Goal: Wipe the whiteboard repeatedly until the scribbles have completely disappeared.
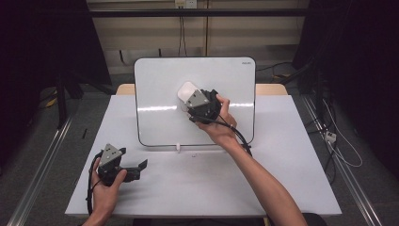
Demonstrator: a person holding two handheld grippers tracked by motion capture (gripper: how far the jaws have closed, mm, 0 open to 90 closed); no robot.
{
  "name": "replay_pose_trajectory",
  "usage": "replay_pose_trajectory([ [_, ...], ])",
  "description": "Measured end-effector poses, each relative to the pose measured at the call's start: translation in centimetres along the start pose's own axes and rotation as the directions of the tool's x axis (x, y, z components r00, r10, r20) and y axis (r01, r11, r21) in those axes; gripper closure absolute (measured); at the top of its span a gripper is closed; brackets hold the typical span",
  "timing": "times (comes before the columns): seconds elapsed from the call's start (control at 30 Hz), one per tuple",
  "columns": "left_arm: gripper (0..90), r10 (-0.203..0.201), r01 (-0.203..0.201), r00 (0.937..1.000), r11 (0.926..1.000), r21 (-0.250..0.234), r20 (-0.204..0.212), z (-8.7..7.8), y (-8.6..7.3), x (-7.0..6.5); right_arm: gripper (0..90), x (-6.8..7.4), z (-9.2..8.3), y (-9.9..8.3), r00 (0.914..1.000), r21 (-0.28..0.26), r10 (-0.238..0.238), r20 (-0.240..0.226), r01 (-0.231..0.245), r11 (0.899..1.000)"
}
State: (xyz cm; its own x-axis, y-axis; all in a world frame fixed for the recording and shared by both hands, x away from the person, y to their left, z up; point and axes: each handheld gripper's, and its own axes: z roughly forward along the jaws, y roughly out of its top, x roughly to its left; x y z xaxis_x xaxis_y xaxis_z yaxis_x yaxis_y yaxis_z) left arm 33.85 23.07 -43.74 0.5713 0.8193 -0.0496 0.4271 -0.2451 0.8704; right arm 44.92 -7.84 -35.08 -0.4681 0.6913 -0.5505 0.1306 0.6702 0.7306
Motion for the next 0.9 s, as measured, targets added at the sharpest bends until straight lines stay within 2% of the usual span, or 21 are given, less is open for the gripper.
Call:
replay_pose_trajectory([
  [0.23, 4.9, -0.002, 0.002, 1.0000, 1.0000, 0.001, -0.001, 0.0, 0.0, 0.0, 31.7, -2.8, -0.2, -0.3, 0.9964, 0.001, 0.072, 0.045, -0.072, 0.997],
  [0.37, 4.9, -0.003, 0.003, 1.0000, 1.0000, 0.002, -0.002, 0.0, 0.0, 0.0, 31.6, -3.7, -0.2, -0.2, 0.9926, 0.001, 0.105, 0.061, -0.105, 0.994],
  [0.73, 4.9, 0.003, -0.003, 1.0000, 1.0000, 0.000, 0.000, 0.1, 0.1, -0.1, 31.6, -3.0, -0.1, 0.1, 0.9899, -0.001, 0.111, 0.087, -0.112, 0.994],
  [0.9, 4.9, 0.001, -0.001, 1.0000, 1.0000, 0.002, 0.001, 0.2, 0.2, -0.1, 31.6, -2.2, 0.1, 0.1, 0.9916, -0.012, 0.106, 0.074, -0.105, 0.994],
])
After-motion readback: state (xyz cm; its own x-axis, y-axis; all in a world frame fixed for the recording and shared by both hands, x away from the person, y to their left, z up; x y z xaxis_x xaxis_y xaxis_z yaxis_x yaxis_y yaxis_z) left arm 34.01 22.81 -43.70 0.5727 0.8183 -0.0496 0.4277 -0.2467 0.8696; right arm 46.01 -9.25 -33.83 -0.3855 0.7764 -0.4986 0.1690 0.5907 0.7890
